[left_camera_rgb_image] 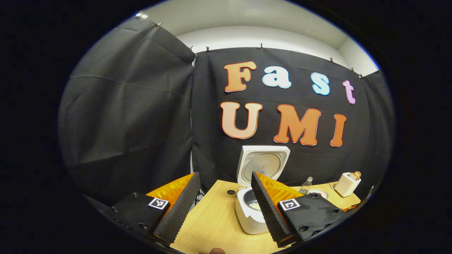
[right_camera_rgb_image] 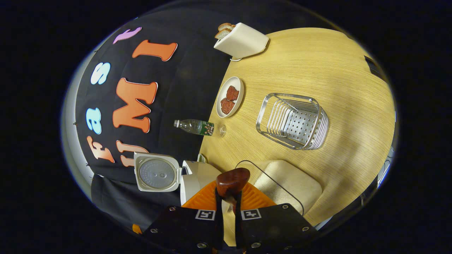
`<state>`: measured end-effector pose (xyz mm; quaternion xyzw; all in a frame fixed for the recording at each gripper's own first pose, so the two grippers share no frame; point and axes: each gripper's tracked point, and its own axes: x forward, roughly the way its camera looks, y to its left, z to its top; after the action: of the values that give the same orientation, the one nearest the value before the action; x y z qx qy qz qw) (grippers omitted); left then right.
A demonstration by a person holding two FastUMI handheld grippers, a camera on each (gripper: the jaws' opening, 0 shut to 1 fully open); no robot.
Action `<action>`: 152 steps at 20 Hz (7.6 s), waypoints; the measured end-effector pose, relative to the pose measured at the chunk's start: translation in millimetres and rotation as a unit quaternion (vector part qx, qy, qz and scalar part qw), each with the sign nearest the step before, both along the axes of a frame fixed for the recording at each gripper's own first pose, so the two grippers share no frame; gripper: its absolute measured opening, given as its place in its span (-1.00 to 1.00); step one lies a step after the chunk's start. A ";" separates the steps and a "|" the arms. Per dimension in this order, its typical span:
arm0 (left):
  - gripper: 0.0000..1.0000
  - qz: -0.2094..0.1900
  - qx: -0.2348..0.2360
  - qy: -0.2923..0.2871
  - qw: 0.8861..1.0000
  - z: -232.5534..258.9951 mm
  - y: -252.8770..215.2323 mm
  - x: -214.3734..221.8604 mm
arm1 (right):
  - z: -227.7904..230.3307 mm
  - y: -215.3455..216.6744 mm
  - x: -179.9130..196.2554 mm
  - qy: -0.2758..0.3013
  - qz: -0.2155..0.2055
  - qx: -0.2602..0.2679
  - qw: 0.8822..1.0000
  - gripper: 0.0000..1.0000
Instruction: Close the left gripper, press the button to open the rice cooker; take a wooden spoon from the chopstick holder with the right hand, scoop a spoonful of rice and pour it into the rice cooker, then put the wooden spoon back into the chopstick holder.
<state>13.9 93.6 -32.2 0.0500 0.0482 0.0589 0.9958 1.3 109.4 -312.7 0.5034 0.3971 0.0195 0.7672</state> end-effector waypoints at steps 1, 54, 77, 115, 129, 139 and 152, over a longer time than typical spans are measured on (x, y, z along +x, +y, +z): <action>0.96 -0.001 0.001 0.001 1.000 -0.7 -0.5 0.4 | 5.8 1.1 1.9 -0.002 -0.001 0.003 1.000 -0.75; 1.00 -0.013 -0.005 0.033 0.999 -20.5 12.9 24.3 | 212.1 250.7 190.3 -0.236 0.113 -0.126 0.957 -0.76; 1.00 -0.010 -0.007 0.036 0.999 -25.0 18.8 23.4 | 211.9 271.6 198.9 -0.324 0.150 -0.244 0.902 -0.76; 1.00 0.002 -0.008 0.021 1.000 -13.9 23.2 -10.2 | 246.0 302.3 132.5 -0.465 0.271 -0.374 0.755 -0.76; 1.00 -0.013 -0.009 -0.009 1.000 8.5 5.0 -24.0 | 246.0 157.0 123.8 -0.417 0.203 -0.389 0.796 -0.76; 1.00 -0.018 -0.001 -0.017 1.000 14.7 -12.6 -17.2 | 223.0 4.5 96.3 -0.363 0.141 -0.427 0.816 -0.76; 1.00 -0.025 0.002 -0.014 1.000 11.4 -55.4 -0.1 | 100.9 -99.5 69.7 -0.240 0.113 -0.401 0.877 -0.76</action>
<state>13.8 38.3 -20.9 0.0520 0.0334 0.0347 0.9975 71.0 9.8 -211.8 0.0846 0.2291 0.0653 0.9675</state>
